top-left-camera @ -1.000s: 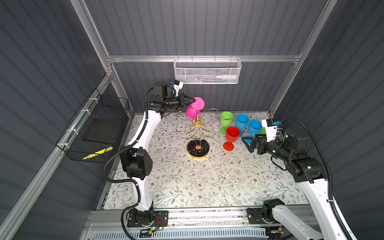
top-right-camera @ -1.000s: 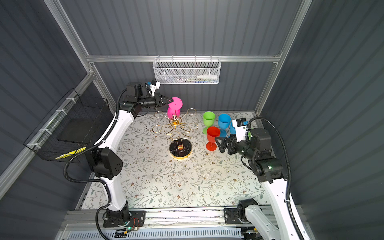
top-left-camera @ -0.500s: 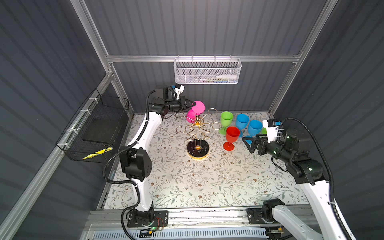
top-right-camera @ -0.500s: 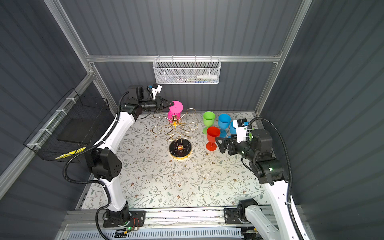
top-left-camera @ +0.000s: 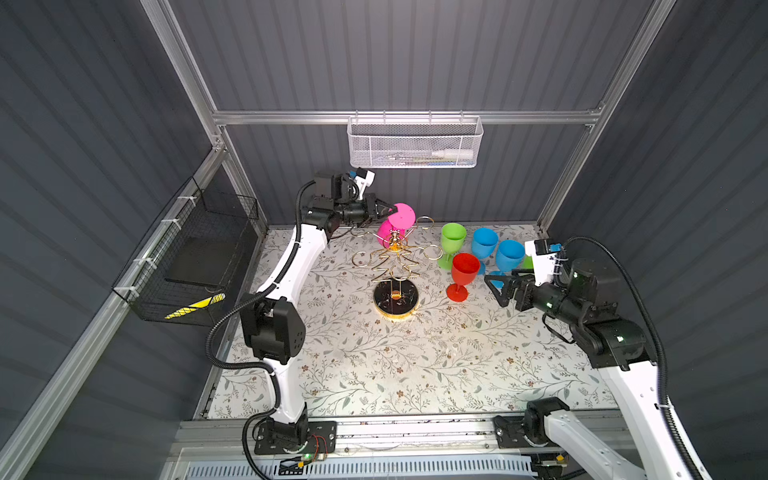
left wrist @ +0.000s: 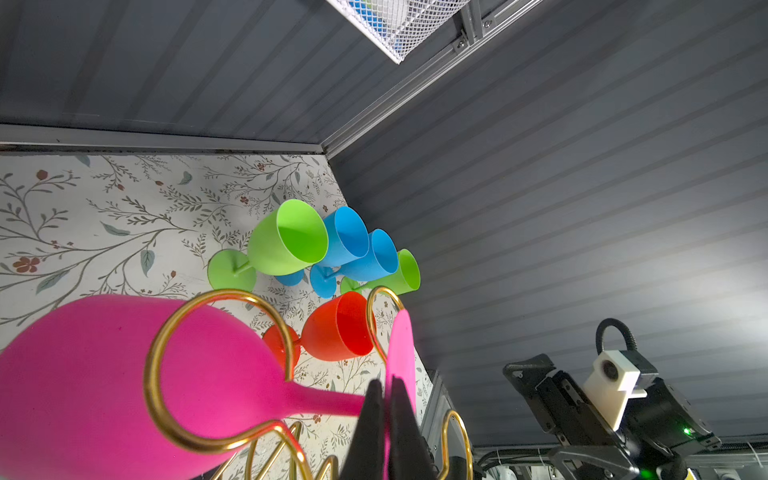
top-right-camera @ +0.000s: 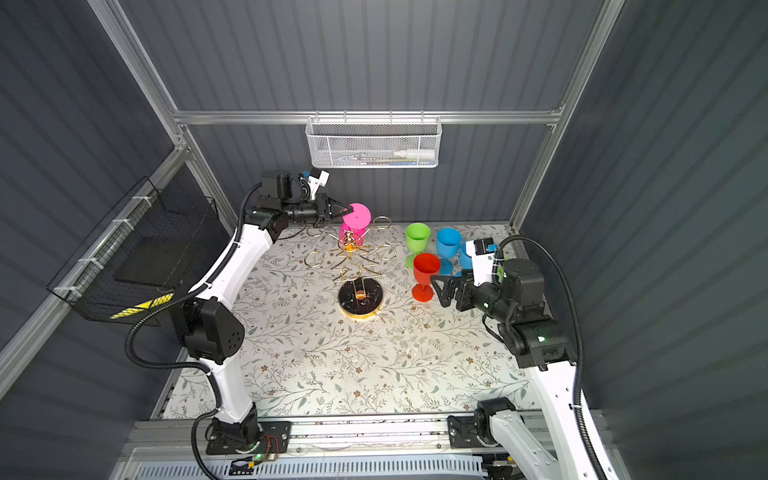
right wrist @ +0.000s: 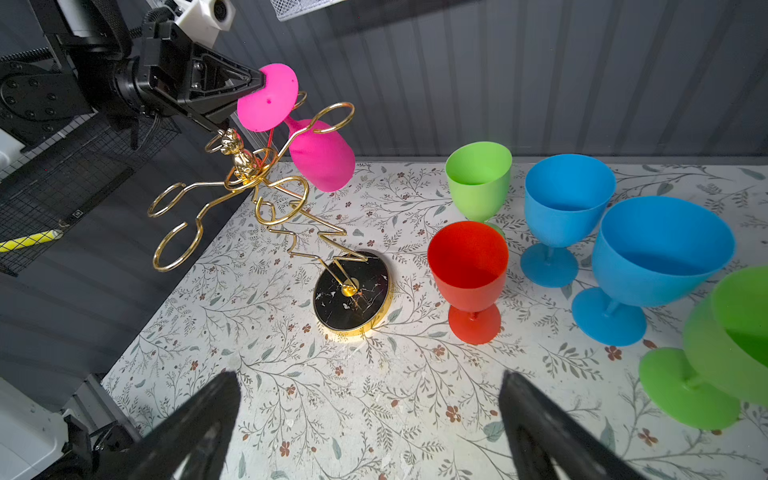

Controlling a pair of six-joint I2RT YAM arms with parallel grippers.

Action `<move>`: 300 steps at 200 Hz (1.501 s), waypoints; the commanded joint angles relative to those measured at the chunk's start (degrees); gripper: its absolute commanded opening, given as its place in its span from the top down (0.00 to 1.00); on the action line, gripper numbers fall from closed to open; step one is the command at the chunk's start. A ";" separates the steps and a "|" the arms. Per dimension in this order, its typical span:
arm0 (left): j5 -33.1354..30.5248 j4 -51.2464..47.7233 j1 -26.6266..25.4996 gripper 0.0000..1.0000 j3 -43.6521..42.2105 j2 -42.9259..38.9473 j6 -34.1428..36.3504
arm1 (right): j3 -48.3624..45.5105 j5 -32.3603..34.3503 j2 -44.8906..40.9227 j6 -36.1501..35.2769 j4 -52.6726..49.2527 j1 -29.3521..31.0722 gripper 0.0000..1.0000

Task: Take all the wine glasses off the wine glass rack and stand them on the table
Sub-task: 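Pull the magenta glass off the hook with the left gripper, then lift the magenta glass toward the right gripper while the right gripper reaches for it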

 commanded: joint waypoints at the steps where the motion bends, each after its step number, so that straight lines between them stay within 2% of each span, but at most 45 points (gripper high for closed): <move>1: 1.96 1.81 -0.45 1.00 2.48 0.41 -0.58 | -0.56 0.77 -0.79 -0.31 -0.25 0.17 0.01; 57: 2.85 6.82 -0.49 1.00 4.38 2.20 -4.55 | -0.52 0.90 -0.79 -0.38 -0.21 0.06 0.01; 121: 4.12 17.23 -0.54 1.00 5.06 4.48 -11.83 | -0.43 1.67 -0.97 -0.73 -0.26 0.12 0.01; 159: 4.34 18.14 -0.45 1.00 8.29 5.20 -12.81 | -0.17 1.86 -0.96 -1.06 -0.34 0.10 0.01; 241: 5.98 28.24 1.79 1.00 7.45 0.25 -20.75 | 0.92 2.48 -1.05 -1.42 -0.24 0.04 0.01; 300: 7.75 41.64 3.29 1.00 3.58 -5.52 -31.66 | 3.66 2.35 0.12 -2.01 1.31 0.13 0.01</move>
